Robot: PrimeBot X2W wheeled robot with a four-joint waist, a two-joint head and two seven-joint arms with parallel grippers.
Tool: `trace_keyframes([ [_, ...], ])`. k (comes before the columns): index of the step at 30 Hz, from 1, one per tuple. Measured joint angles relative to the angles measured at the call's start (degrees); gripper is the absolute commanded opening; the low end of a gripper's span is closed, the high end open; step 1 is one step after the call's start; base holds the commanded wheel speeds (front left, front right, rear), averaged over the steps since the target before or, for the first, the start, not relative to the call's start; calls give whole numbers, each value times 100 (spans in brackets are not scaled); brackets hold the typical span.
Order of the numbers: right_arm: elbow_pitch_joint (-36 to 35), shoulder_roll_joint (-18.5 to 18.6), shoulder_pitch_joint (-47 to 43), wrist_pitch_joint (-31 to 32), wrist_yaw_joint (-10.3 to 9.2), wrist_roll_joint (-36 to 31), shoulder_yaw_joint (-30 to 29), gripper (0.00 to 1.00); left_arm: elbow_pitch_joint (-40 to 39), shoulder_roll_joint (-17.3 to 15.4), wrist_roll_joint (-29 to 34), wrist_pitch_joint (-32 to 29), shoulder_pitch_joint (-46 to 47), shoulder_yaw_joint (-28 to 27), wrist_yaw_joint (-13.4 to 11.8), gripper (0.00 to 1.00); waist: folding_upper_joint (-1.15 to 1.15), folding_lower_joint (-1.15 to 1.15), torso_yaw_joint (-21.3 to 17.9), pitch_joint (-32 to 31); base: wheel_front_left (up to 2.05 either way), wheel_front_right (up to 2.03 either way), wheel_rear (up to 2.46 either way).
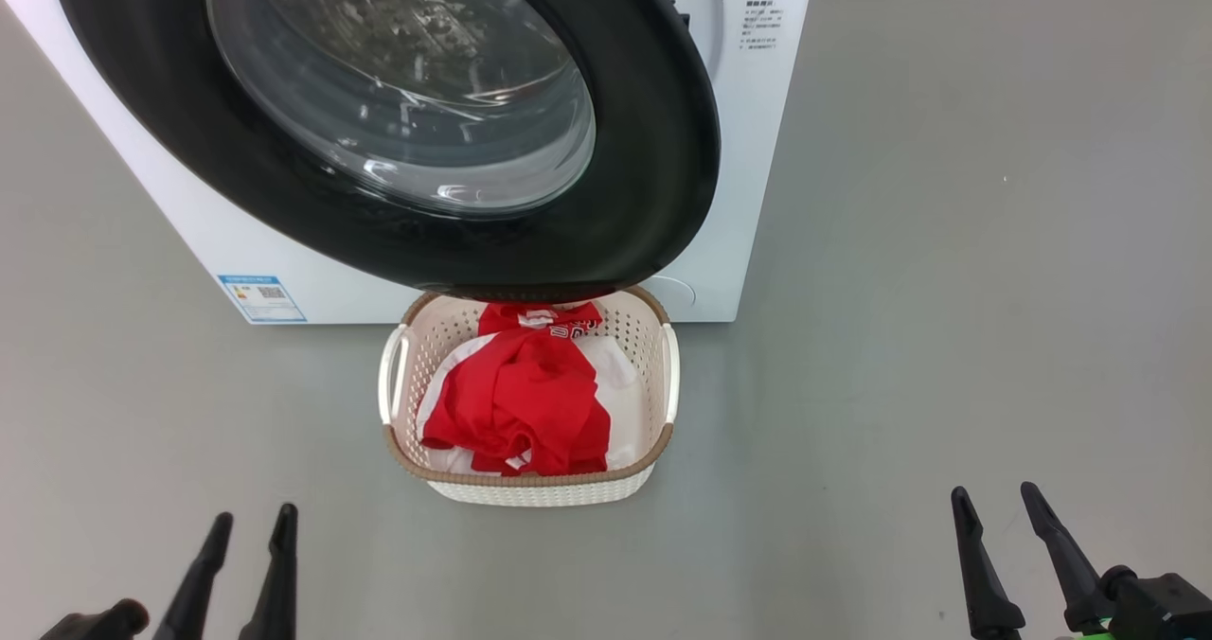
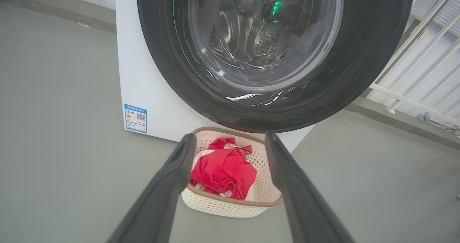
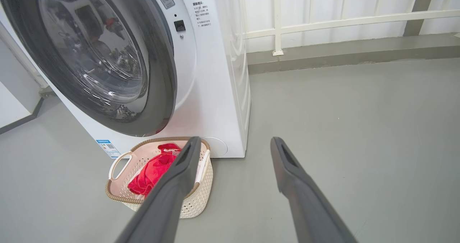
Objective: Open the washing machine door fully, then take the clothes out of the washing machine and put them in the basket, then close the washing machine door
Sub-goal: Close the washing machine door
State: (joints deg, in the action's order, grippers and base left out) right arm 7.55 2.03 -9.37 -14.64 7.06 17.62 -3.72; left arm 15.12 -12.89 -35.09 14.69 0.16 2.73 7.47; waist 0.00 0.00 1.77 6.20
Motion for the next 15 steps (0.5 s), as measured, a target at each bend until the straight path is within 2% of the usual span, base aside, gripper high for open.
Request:
trace_keyframes([
  [8, -7, -2, -118, 0, 0, 2, -94, 100, -385, 177, 993, 0, -175, -423, 5, 100, 0, 0, 6, -41, 0, 0, 0],
  [15, -20, -4, -116, 0, 0, 19, -108, 100, -571, 391, 1392, 1, -289, -572, 5, 100, 0, 0, 8, -30, 0, 0, 0],
])
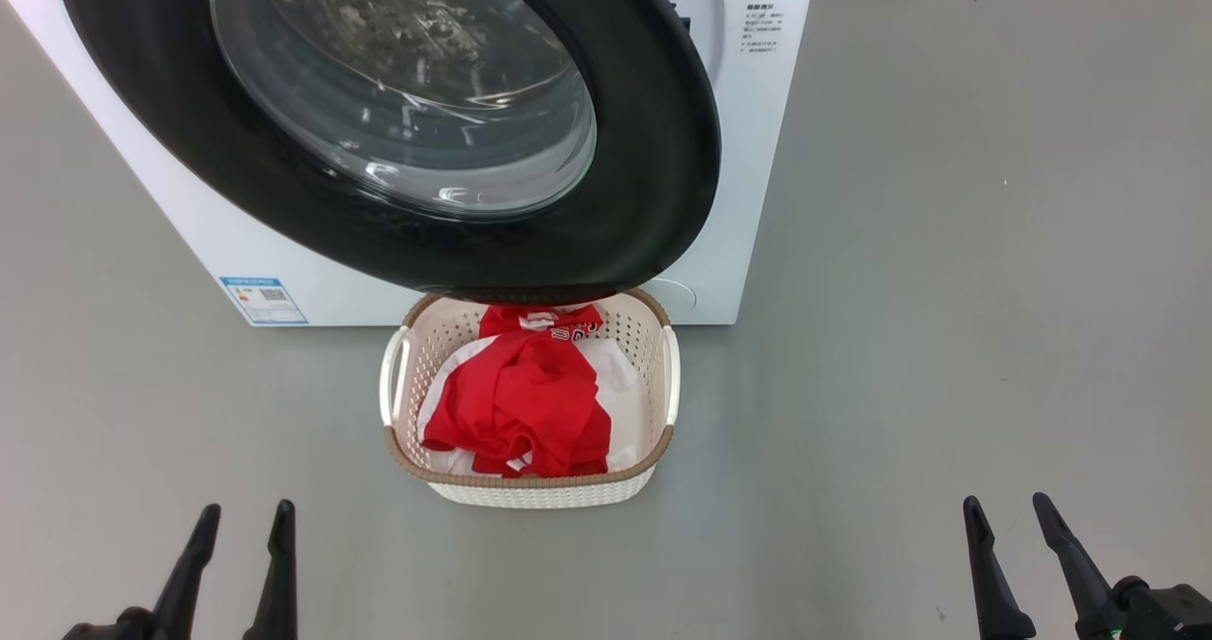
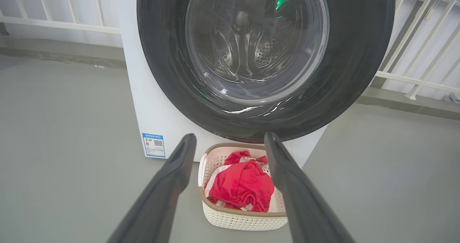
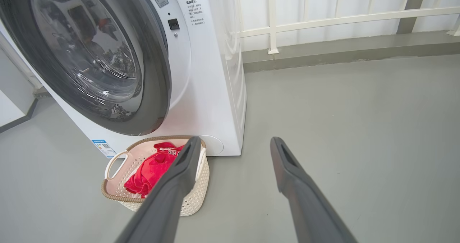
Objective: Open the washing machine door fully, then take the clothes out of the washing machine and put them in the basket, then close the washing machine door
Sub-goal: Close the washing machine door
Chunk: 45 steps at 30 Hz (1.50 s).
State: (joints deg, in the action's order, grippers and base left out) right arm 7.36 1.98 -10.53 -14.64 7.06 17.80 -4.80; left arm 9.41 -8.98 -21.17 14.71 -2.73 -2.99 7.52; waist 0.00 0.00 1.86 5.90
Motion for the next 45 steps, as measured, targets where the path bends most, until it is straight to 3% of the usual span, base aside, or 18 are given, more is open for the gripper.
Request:
trace_keyframes([
  [16, -3, -1, 0, 0, 0, 16, 10, 100, -41, 80, 46, -1, -90, -12, 0, 100, 0, 0, 37, -32, 0, 0, 0],
  [17, -4, -1, 0, 0, 0, 16, 19, 59, -41, 80, 46, -1, -90, -8, 0, 100, 0, 0, 46, -32, 0, 0, 0],
  [18, -5, -1, 0, 0, 0, 16, 32, 40, -41, 82, 46, -1, -90, -1, 0, 100, 0, 0, 57, -31, 0, 0, 0],
  [19, -7, -1, 1, 0, 0, 16, 48, 7, -41, 85, 46, -1, -89, 7, 0, 100, 0, 0, 70, -28, 0, 0, 0],
  [20, -7, 0, 4, 0, 0, 16, 77, 0, -41, 88, 46, -1, -88, 19, 0, 100, 0, 0, 85, -23, 0, 0, 0],
  [26, 26, 3, 187, 0, 0, 24, 344, 0, -59, 153, 42, -1, -66, 145, 0, 100, 0, 0, 203, 87, 0, 0, 0],
  [37, 392, 38, 1659, 0, 0, 223, 1114, 0, -57, 260, -98, -1, 337, 468, 0, 100, 0, 0, 494, 481, 0, 0, 0],
  [45, 565, 120, 2863, 0, 0, 130, 1280, 0, -33, 282, -232, 0, 767, 660, 0, 100, 0, 0, 805, 940, 0, 0, 0],
])
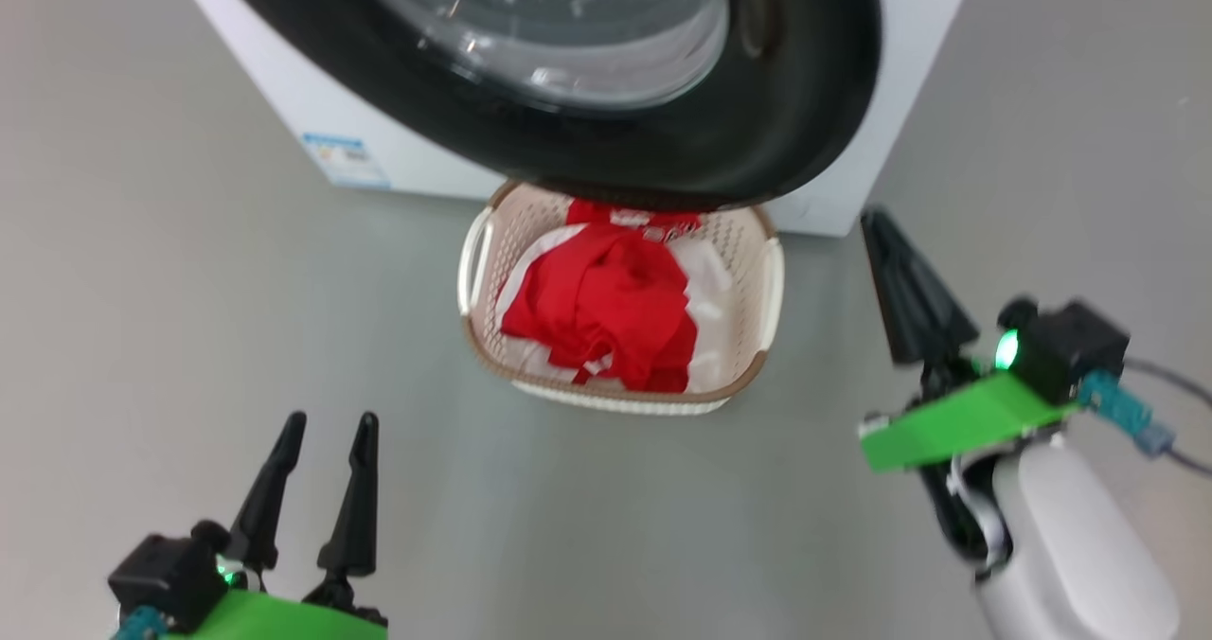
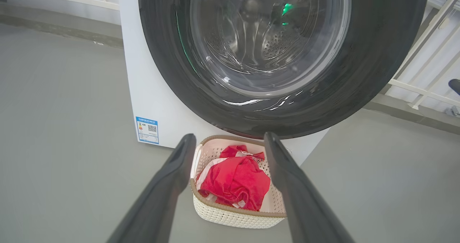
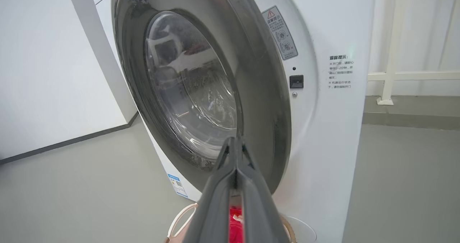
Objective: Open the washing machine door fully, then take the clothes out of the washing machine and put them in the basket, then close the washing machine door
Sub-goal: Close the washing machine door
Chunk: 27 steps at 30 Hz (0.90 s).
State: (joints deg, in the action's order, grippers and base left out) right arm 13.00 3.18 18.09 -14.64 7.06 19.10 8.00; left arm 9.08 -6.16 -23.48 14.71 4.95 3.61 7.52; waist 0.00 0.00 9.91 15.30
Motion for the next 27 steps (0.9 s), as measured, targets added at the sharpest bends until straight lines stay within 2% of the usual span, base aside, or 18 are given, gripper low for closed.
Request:
trace_keyframes([
  [8, 88, 31, 967, 0, 0, -258, -208, 0, 35, 68, -199, 0, 432, 91, 0, 100, 0, 0, 344, 601, 0, 0, 0],
  [16, 108, 41, 1375, 0, 0, -500, -457, 0, 32, 146, -292, 0, 719, 297, 0, 100, 0, 0, 629, 1042, 0, 0, 0],
  [27, -30, 48, 1925, -1, 7, -509, -784, 0, 30, 160, -383, 0, 965, 483, 0, 100, 0, 0, 872, 1538, 0, 0, 0],
])
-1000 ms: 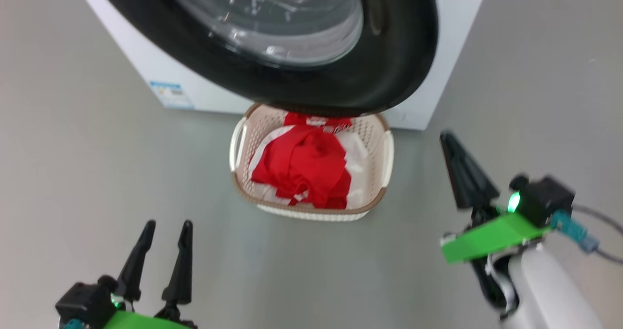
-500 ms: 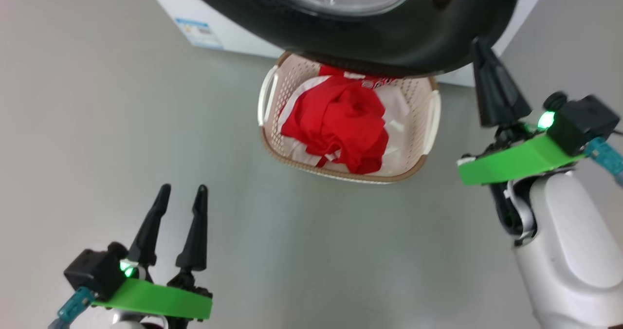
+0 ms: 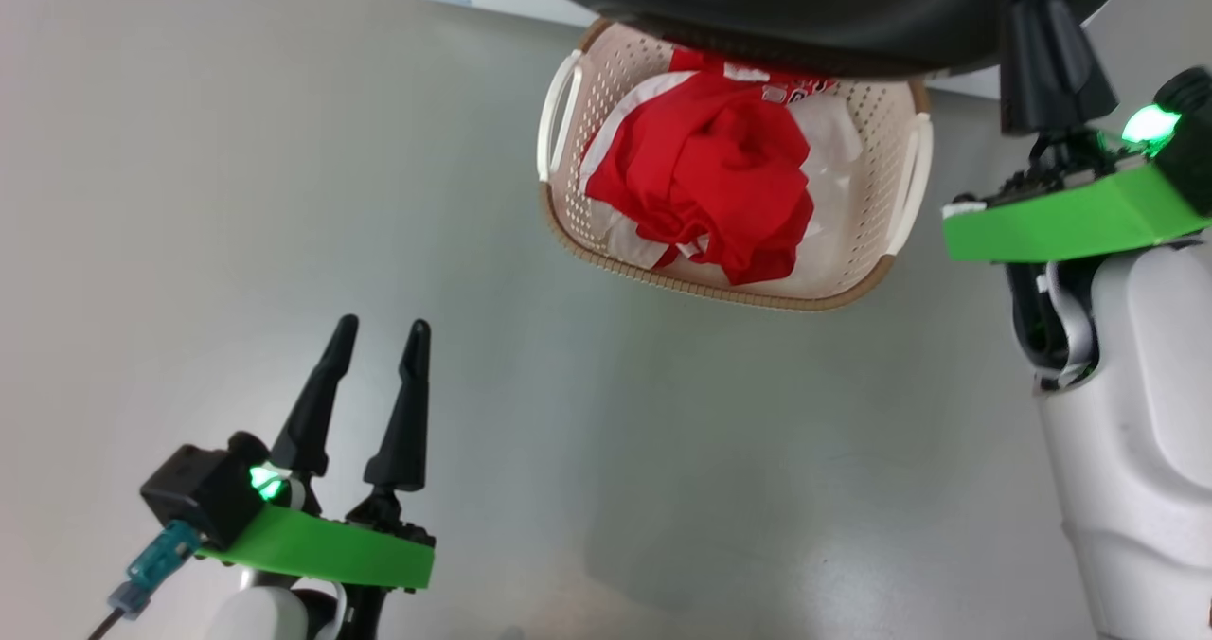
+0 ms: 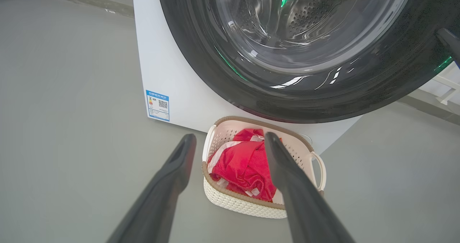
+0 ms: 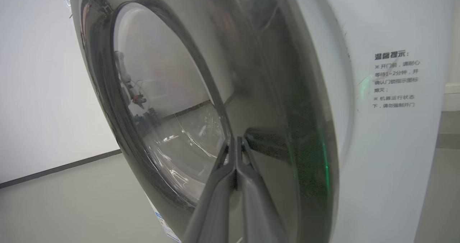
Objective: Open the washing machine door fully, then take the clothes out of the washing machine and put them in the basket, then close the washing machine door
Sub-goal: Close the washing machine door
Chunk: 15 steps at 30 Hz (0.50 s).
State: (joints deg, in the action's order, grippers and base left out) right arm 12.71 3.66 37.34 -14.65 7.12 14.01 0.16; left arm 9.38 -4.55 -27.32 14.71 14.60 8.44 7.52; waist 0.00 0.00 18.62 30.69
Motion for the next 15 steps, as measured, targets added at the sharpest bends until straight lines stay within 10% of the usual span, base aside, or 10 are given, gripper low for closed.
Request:
trace_keyframes([
  [15, -196, 10, 812, -4, 19, -48, -636, 0, -25, 42, -168, 0, 237, 302, 0, 100, 0, 0, 239, 433, 0, 0, 0],
])
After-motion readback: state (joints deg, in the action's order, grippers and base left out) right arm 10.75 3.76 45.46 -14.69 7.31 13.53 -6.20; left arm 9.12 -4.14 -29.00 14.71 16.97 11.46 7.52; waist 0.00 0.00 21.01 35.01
